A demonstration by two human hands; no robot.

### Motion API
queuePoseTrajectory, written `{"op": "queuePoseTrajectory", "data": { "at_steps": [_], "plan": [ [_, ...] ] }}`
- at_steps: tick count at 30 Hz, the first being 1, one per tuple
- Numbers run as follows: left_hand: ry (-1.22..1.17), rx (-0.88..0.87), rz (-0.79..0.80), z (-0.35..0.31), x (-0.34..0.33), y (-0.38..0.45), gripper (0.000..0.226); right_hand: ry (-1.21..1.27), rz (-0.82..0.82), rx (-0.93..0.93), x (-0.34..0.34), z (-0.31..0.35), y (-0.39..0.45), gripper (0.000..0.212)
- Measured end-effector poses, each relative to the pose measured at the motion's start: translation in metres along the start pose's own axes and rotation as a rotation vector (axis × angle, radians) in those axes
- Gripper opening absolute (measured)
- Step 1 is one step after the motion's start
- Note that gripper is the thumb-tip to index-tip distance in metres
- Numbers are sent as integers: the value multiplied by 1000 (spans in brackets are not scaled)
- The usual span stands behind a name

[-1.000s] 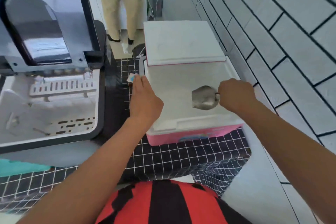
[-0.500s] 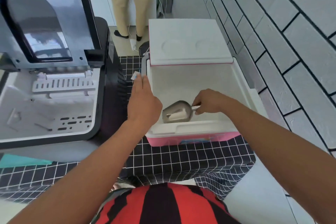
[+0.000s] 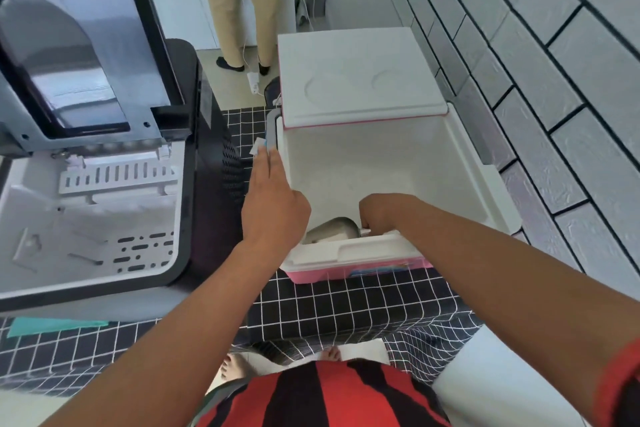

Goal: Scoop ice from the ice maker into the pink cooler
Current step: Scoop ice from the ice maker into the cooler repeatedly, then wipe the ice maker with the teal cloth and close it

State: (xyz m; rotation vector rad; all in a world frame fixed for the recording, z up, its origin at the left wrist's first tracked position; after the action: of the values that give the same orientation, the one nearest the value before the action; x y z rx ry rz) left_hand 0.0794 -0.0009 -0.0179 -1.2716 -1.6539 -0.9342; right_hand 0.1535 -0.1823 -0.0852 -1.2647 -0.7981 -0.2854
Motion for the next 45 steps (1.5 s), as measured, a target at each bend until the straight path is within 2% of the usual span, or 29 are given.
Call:
{"op": "queuePoseTrajectory", "data": {
  "at_steps": [9, 11, 12, 14, 18, 21, 24, 28, 34, 37, 41, 45],
  "plan": [
    [-34, 48, 50, -2, 2, 0, 73, 167, -3, -122, 4, -11, -10, 33],
    [-49, 56, 48, -1, 1, 0, 73, 194, -19, -104, 5, -15, -12, 51],
    [-56, 56, 48, -1, 1, 0, 73, 210, -49, -100, 5, -18, -15, 63],
    [-58, 49, 59, -1, 3, 0, 72, 245, -133, -82, 7, -24, -27, 72],
    [-56, -20, 52, 3, 15, -6, 67, 366, -314, 22, 12, -29, -62, 67],
    [-213, -68, -18, 14, 40, -13, 55, 470, -468, 61, 22, -24, -85, 62],
    [-307, -114, -56, 27, 73, -13, 47, 530, -555, 102, 36, -4, -101, 54],
    [-375, -141, -109, 53, 110, -1, 38, 587, -652, 212, 54, 42, -116, 40],
    [-380, -142, -220, 137, 161, -3, 26, 541, -793, 350, 83, 151, -126, 31],
    [-379, -119, -231, 192, 183, -14, 29, 534, -842, 406, 92, 216, -127, 30],
    [-407, 11, -283, 284, 208, -25, 25, 610, -917, 481, 96, 306, -118, 32],
    [-382, 190, -241, 387, 216, -33, 25, 759, -974, 486, 96, 394, -98, 26]
  ]
}}
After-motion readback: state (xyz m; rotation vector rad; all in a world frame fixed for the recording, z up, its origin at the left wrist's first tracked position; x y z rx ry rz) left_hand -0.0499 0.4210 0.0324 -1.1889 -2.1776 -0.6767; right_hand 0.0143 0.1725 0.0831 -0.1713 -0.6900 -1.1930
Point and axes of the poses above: each hand's wrist, its own y-axis towards the middle knuckle, its own x-axis out of the back of the hand, z = x × y, the point moved 2 cm from there along y, towards the middle knuckle, and after that the axes turned 8 degrees about y, right-handed, at the moved point
